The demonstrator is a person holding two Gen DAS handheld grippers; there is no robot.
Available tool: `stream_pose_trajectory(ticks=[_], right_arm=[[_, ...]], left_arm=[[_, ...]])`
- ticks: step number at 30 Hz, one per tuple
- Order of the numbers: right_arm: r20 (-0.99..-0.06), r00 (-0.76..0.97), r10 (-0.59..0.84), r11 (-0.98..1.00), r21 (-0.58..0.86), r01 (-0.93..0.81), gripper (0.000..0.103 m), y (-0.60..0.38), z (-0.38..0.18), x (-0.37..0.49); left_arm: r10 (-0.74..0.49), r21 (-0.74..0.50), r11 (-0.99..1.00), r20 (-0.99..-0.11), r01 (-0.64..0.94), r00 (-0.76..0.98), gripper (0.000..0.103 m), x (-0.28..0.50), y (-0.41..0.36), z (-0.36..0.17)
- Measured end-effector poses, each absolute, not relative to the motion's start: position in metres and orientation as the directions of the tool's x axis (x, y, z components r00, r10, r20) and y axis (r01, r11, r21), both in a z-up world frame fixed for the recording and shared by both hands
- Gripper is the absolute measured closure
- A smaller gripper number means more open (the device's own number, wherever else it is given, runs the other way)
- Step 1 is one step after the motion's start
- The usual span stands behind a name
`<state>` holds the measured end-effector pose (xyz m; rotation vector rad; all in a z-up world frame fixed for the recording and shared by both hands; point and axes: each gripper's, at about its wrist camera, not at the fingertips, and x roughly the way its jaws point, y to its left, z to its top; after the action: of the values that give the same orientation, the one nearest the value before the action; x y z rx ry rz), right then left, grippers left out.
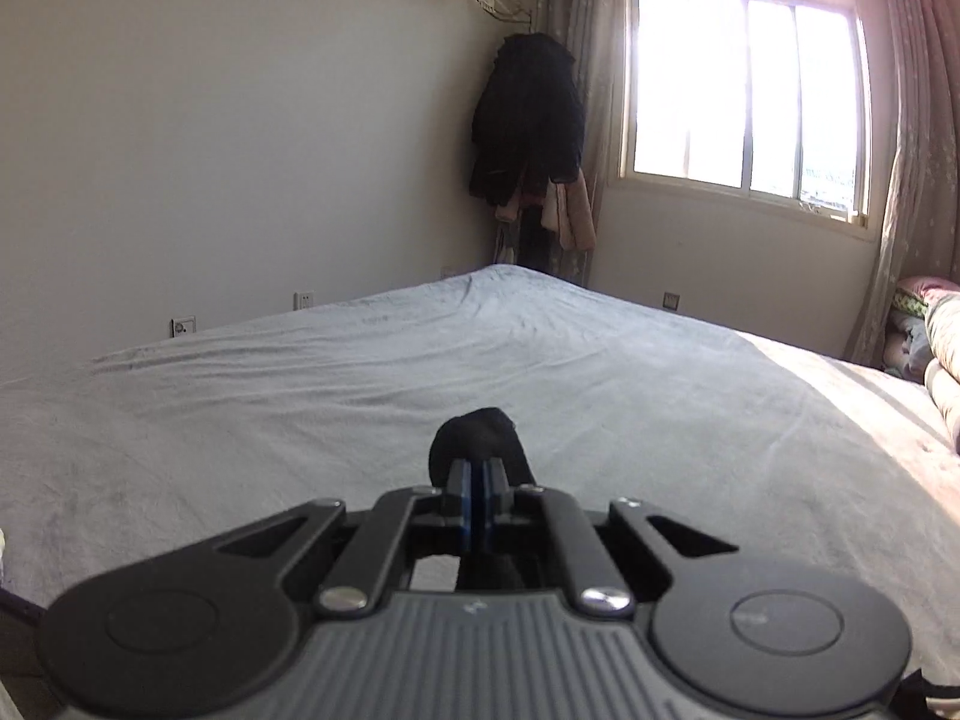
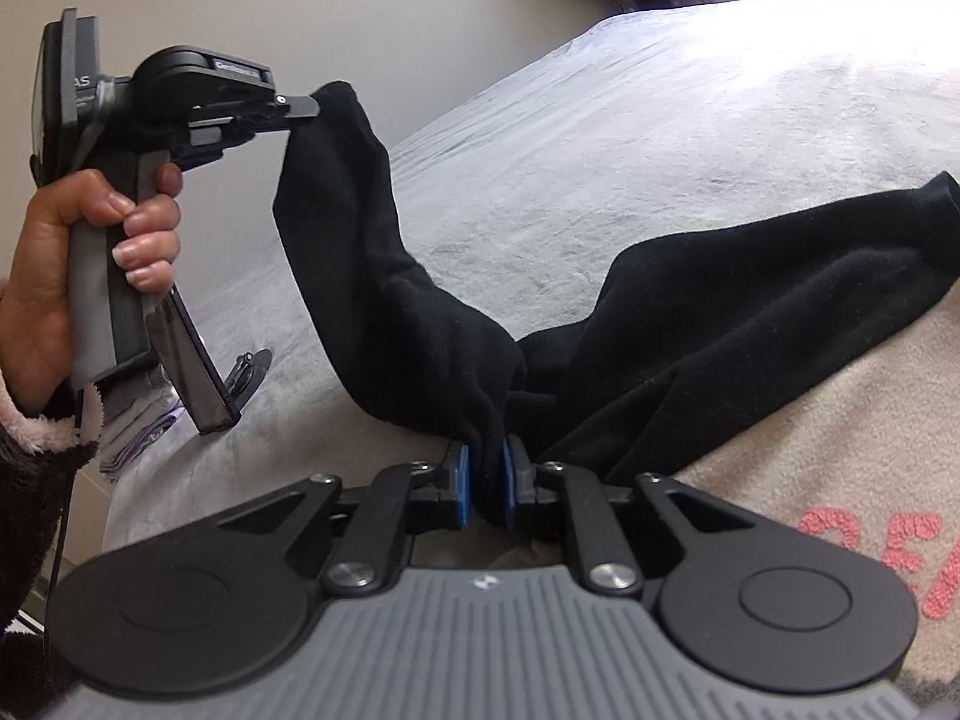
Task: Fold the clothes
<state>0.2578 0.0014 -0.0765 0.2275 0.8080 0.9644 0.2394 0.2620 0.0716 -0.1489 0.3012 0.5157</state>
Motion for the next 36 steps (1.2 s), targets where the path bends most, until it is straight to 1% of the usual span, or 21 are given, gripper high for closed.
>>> stream_pose_trajectory(ticks=[2,5,7,9,10,11,14,16,20,24,28,32,36], right_arm=[[-0.494,0.321,0.808,0.575,0.538,-0.617,0.083,0.005,-0.078,0.259],[-0.463,0.349,0.815,0.577,0.581,-0.575,0.083,-0.001,-0.079,0.260],[-0.455,0.366,0.812,0.582,0.575,-0.575,0.083,0.004,-0.081,0.261],[-0.461,0.378,0.803,0.592,0.549,-0.590,0.084,0.008,-0.079,0.259],[-0.465,0.386,0.797,0.600,0.540,-0.590,0.088,0.009,-0.079,0.260],[-0.465,0.389,0.795,0.603,0.539,-0.588,0.090,0.010,-0.079,0.261],[-0.461,0.389,0.797,0.600,0.541,-0.589,0.090,0.010,-0.080,0.264],[-0.465,0.384,0.798,0.599,0.541,-0.590,0.090,0.012,-0.081,0.265],[-0.467,0.373,0.802,0.593,0.551,-0.587,0.090,0.011,-0.084,0.267],[-0.468,0.370,0.802,0.592,0.548,-0.590,0.090,0.010,-0.084,0.267],[-0.470,0.369,0.802,0.593,0.543,-0.595,0.090,0.010,-0.083,0.267],[-0.471,0.369,0.801,0.593,0.539,-0.599,0.089,0.009,-0.083,0.267],[-0.471,0.367,0.802,0.591,0.538,-0.601,0.089,0.010,-0.084,0.267]], left_arm=[[0.494,-0.080,0.841,-0.287,-0.535,0.820,0.099,0.233,0.268,0.079],[0.520,-0.129,0.819,-0.247,-0.559,0.818,0.099,0.222,0.280,0.079],[0.517,-0.178,0.810,-0.234,-0.559,0.823,0.099,0.216,0.289,0.075],[0.493,-0.233,0.807,-0.240,-0.543,0.836,0.099,0.214,0.299,0.069],[0.478,-0.261,0.807,-0.242,-0.531,0.845,0.099,0.213,0.304,0.067],[0.469,-0.288,0.801,-0.242,-0.524,0.850,0.099,0.211,0.307,0.066],[0.436,-0.324,0.798,-0.271,-0.508,0.858,0.099,0.211,0.311,0.063],[0.416,-0.298,0.814,-0.300,-0.499,0.858,0.099,0.209,0.306,0.061],[0.390,-0.188,0.860,-0.355,-0.474,0.849,0.099,0.194,0.289,0.060],[0.304,-0.136,0.909,-0.431,-0.394,0.850,0.099,0.180,0.282,0.051],[0.240,-0.071,0.948,-0.483,-0.310,0.842,0.099,0.159,0.270,0.040],[0.183,-0.055,0.965,-0.555,-0.255,0.811,0.099,0.138,0.259,0.028],[0.159,-0.069,0.964,-0.628,-0.258,0.762,0.099,0.121,0.258,0.015]])
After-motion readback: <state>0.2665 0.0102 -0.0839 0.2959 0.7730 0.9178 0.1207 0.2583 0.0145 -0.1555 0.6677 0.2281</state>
